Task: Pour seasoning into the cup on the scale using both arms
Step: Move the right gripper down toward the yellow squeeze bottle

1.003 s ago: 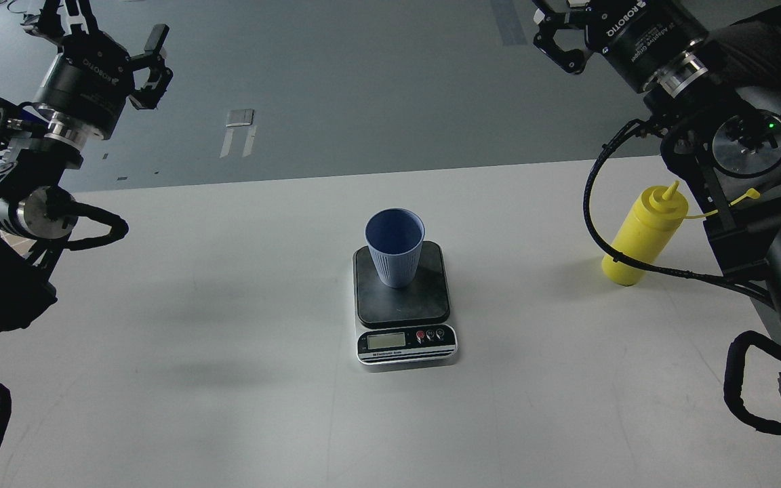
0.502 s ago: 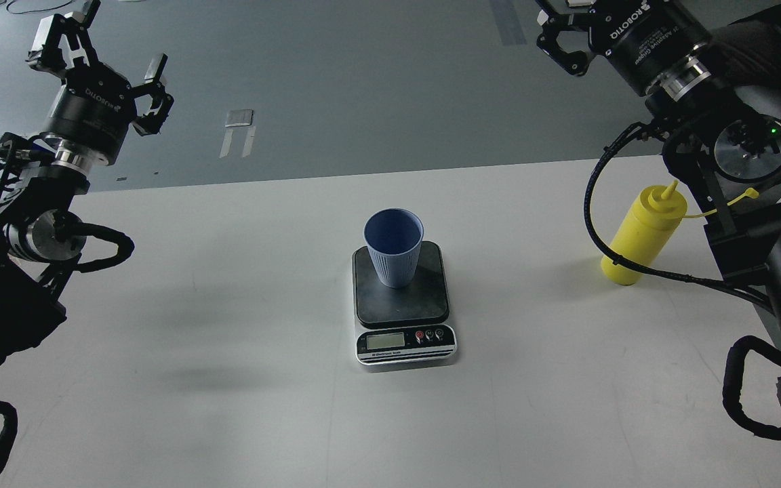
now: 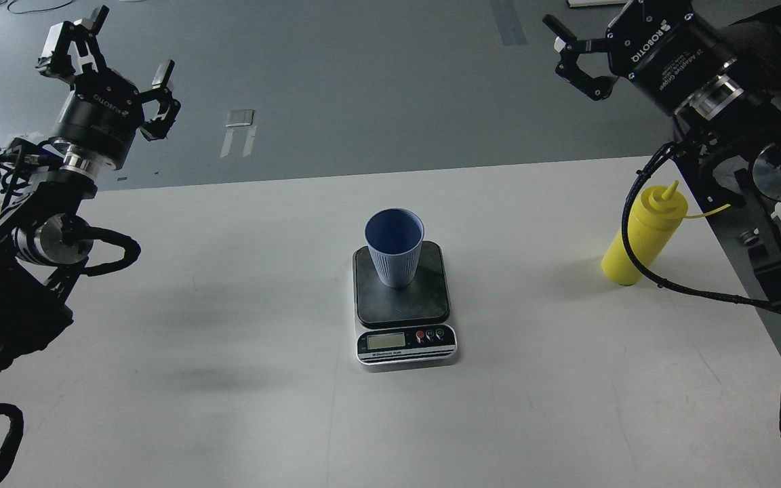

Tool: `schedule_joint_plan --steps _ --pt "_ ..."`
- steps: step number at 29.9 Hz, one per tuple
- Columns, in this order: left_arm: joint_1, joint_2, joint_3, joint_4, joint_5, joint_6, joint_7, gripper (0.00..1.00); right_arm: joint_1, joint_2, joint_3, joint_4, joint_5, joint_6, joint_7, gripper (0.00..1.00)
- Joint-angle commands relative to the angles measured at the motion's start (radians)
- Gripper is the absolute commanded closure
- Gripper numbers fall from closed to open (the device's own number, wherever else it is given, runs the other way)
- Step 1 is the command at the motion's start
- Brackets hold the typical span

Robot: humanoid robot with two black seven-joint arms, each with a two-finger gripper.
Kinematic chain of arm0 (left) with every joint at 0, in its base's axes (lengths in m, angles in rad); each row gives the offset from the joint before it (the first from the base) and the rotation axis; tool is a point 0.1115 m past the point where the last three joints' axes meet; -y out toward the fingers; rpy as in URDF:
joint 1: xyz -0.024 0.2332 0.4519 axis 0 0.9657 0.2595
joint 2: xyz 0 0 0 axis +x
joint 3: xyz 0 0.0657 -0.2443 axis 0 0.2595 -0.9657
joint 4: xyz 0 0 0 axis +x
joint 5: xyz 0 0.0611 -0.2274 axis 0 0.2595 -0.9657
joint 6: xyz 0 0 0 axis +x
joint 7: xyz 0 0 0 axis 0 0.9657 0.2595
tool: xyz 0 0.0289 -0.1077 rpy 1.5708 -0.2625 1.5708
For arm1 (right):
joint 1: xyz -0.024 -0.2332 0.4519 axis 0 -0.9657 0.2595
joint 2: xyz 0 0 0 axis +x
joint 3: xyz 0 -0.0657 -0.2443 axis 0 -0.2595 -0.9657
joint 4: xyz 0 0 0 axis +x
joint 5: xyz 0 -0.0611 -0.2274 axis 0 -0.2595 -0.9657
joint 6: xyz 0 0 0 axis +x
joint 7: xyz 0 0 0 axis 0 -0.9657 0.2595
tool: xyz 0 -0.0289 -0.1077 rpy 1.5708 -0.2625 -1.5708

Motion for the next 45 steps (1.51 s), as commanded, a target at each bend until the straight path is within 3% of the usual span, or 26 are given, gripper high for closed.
schedule_joint_plan --steps 1,12,22,36,45 --pt "0.001 0.000 0.000 0.000 0.000 0.000 0.000 0.02 -0.064 -0.035 0.017 0.042 0.109 -0.001 -0.002 0.00" --pt "0.001 -0.003 0.005 0.000 0.000 0.000 0.000 0.02 -0.466 -0.010 0.267 0.255 0.363 0.036 -0.015 0.00" --pt "0.001 -0.003 0.005 -0.006 0.000 0.000 0.000 0.02 -0.805 0.065 0.353 0.427 0.364 0.055 -0.015 0.00" --pt "0.007 0.002 0.003 -0.008 0.000 0.000 0.000 0.02 -0.974 0.198 0.345 0.404 0.363 0.028 -0.006 0.00" --pt "0.007 0.000 0.003 -0.008 0.000 0.000 0.000 0.02 -0.958 0.223 0.341 0.254 0.354 0.027 -0.009 0.00"
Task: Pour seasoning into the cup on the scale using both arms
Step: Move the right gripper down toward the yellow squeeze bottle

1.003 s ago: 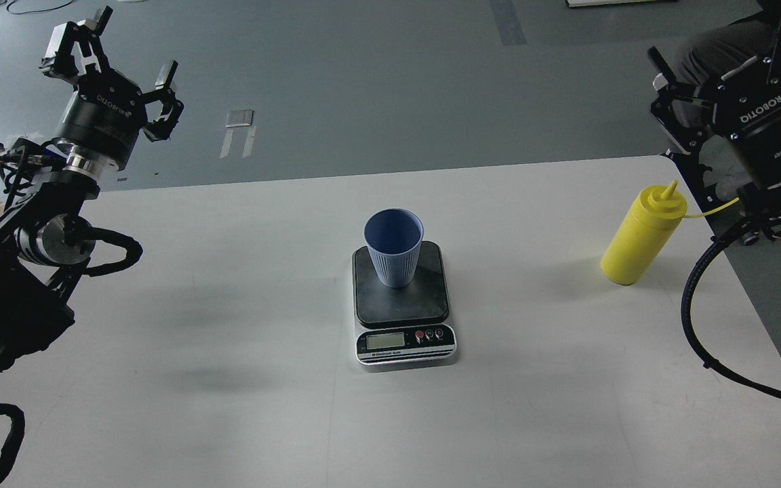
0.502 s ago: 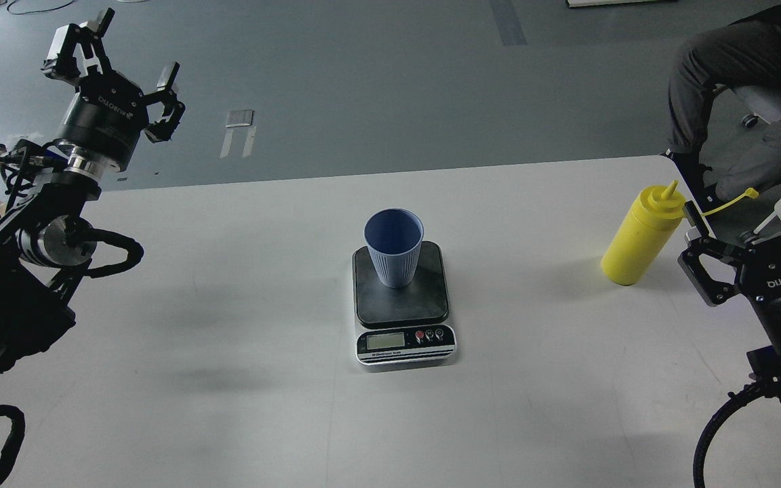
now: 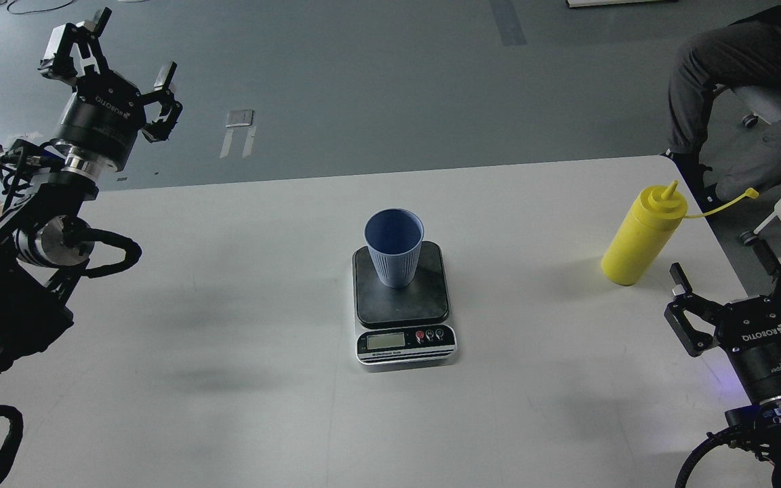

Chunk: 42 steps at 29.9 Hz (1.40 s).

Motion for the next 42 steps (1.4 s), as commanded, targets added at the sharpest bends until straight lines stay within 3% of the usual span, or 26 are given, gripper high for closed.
schedule_joint_plan --steps 1,17,42 --pt "0.001 -0.001 0.001 0.000 0.000 0.000 0.000 0.02 0.004 0.002 -0.002 -0.030 -0.003 0.008 -0.003 0.00" --pt "0.001 -0.001 0.003 0.000 0.000 0.000 0.000 0.02 0.141 0.091 -0.004 -0.209 0.004 -0.009 -0.003 0.00" --pt "-0.001 0.000 0.003 0.000 0.000 0.000 0.000 0.02 0.319 0.096 -0.016 -0.401 -0.003 -0.024 0.000 0.00"
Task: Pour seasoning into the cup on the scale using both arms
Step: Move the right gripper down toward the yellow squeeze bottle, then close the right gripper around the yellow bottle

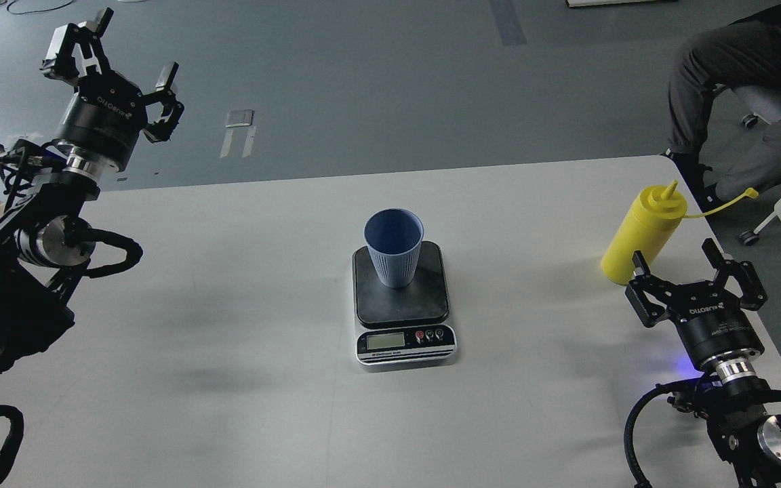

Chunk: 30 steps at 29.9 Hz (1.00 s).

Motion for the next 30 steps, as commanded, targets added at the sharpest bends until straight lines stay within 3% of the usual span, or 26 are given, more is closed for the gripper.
schedule_joint_plan --steps 1,30 --pt "0.000 0.003 -0.002 0.001 0.000 0.000 0.000 0.02 0.035 0.003 -0.001 -0.029 0.000 0.000 0.001 0.00" --pt "0.000 0.009 0.000 0.000 0.000 0.000 0.000 0.02 0.185 0.004 -0.037 -0.224 -0.006 0.000 0.006 0.02"
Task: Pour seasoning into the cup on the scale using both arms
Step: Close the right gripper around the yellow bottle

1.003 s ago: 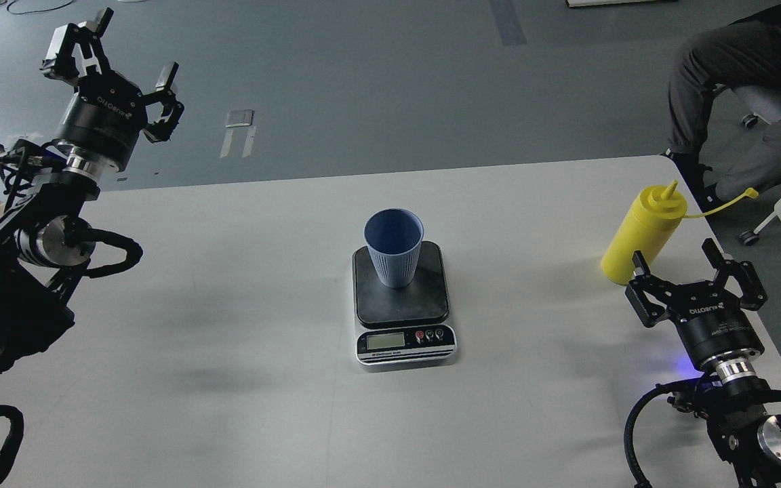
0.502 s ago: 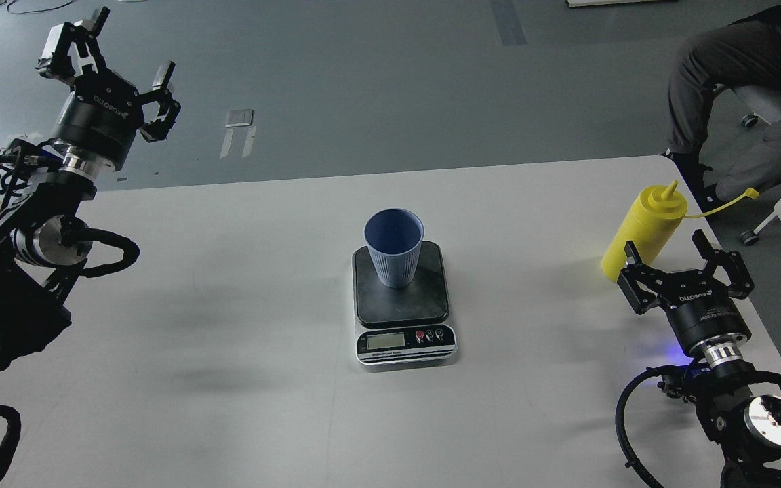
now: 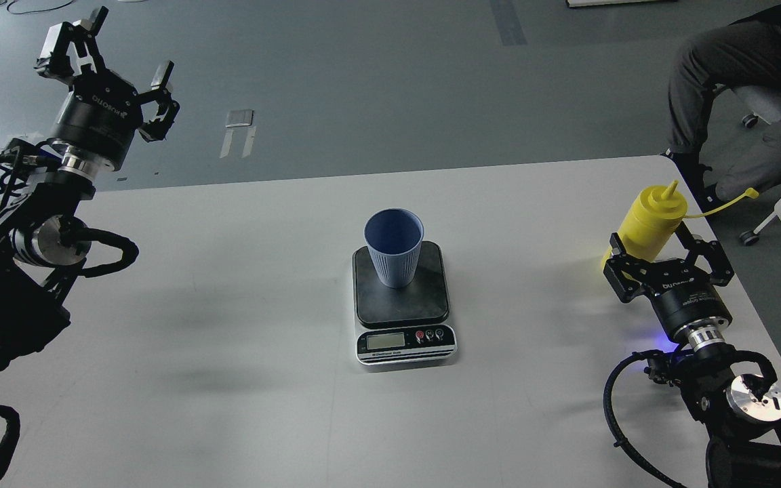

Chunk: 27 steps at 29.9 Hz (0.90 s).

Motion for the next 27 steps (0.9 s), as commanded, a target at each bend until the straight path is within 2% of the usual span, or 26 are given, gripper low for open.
schedule_joint_plan --steps 1,13,14,15,18,20,23,27 --pt "0.000 0.000 0.001 0.000 0.000 0.000 0.000 0.02 0.003 0.000 -0.003 -0.004 0.002 0.000 0.000 0.02" --pt "0.000 0.000 0.001 0.000 0.001 0.000 0.000 0.02 0.004 0.000 -0.003 -0.011 0.000 -0.002 0.003 0.14" --pt "0.000 0.000 0.001 0.000 0.000 0.000 0.000 0.02 0.004 0.000 -0.003 -0.013 0.000 -0.003 0.003 0.16" --pt "0.000 0.000 0.001 0.000 0.000 0.000 0.000 0.02 0.004 -0.002 -0.003 -0.014 -0.001 -0.003 0.003 0.23" --pt "0.000 0.001 0.001 0.000 0.000 0.000 0.000 0.02 0.004 -0.003 -0.004 -0.014 -0.003 -0.006 0.003 0.33" --pt "0.000 0.000 0.001 0.000 0.000 0.000 0.000 0.02 0.004 -0.005 -0.006 -0.014 -0.006 -0.006 0.003 0.46" --pt "0.000 0.000 0.001 0.000 0.000 0.000 0.000 0.02 0.004 -0.005 -0.004 -0.014 -0.017 -0.006 0.003 0.58" --pt "0.000 -0.002 0.001 0.000 0.000 0.000 0.000 0.02 0.004 -0.005 -0.004 -0.008 -0.017 -0.006 0.003 0.58"
